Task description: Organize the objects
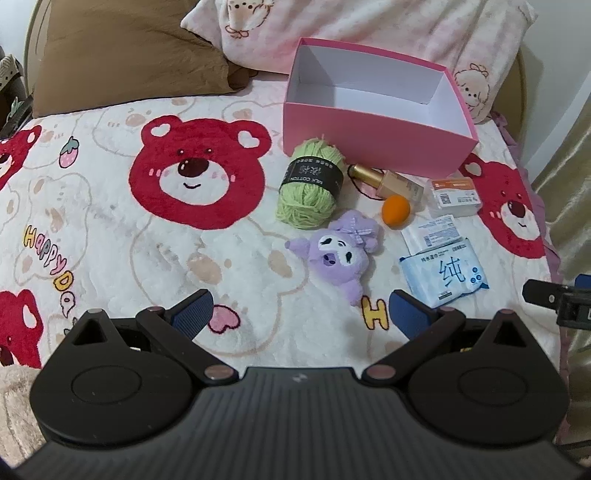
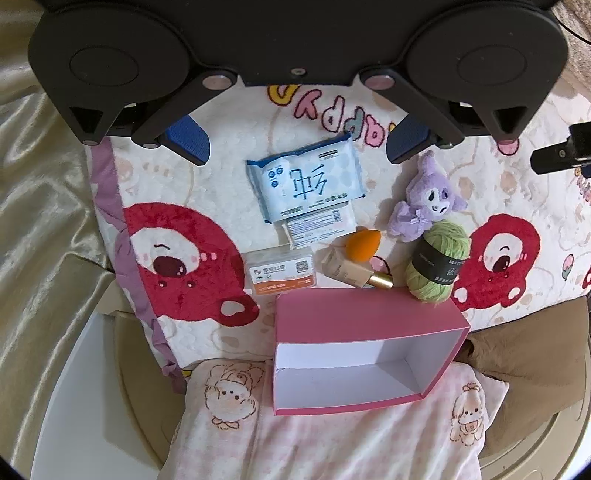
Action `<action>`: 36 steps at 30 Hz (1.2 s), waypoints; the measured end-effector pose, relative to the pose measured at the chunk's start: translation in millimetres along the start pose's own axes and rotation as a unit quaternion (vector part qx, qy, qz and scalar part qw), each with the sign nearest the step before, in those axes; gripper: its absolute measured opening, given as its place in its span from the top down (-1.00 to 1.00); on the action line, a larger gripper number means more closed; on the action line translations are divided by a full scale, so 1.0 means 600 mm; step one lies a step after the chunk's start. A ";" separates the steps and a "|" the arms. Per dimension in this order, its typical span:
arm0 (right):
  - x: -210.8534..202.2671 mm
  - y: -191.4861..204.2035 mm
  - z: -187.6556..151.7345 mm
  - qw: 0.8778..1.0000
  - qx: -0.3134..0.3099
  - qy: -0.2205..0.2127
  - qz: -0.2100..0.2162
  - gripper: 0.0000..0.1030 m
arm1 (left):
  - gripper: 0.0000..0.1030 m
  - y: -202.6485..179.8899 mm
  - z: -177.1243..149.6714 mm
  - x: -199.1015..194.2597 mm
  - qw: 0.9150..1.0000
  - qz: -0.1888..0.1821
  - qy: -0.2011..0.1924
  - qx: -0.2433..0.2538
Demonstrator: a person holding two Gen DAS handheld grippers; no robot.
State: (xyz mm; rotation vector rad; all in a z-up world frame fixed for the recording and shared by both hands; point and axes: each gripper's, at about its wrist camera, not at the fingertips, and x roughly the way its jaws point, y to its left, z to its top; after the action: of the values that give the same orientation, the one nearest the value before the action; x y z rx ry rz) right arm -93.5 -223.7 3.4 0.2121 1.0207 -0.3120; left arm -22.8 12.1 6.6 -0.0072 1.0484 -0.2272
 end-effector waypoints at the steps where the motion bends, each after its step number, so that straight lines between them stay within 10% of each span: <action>1: -0.001 -0.002 0.001 1.000 -0.001 -0.001 -0.001 -1.00 | -1.00 -0.001 0.000 -0.001 1.000 -0.002 0.000 0.001; 15: -0.029 -0.067 0.024 0.984 -0.101 -0.136 0.056 -1.00 | -0.97 -0.080 0.035 0.015 0.999 -0.036 0.002 0.022; 36: 0.176 -0.125 -0.009 0.980 -0.109 -0.043 0.164 -0.61 | -0.39 -0.172 0.000 0.250 0.992 -0.106 0.063 -0.012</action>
State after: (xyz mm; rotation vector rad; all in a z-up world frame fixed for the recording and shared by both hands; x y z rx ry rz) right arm -73.1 -308.6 -92.2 0.1631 0.9101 0.0896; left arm 30.0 -117.3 -110.5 -0.1269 1.1763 -0.4121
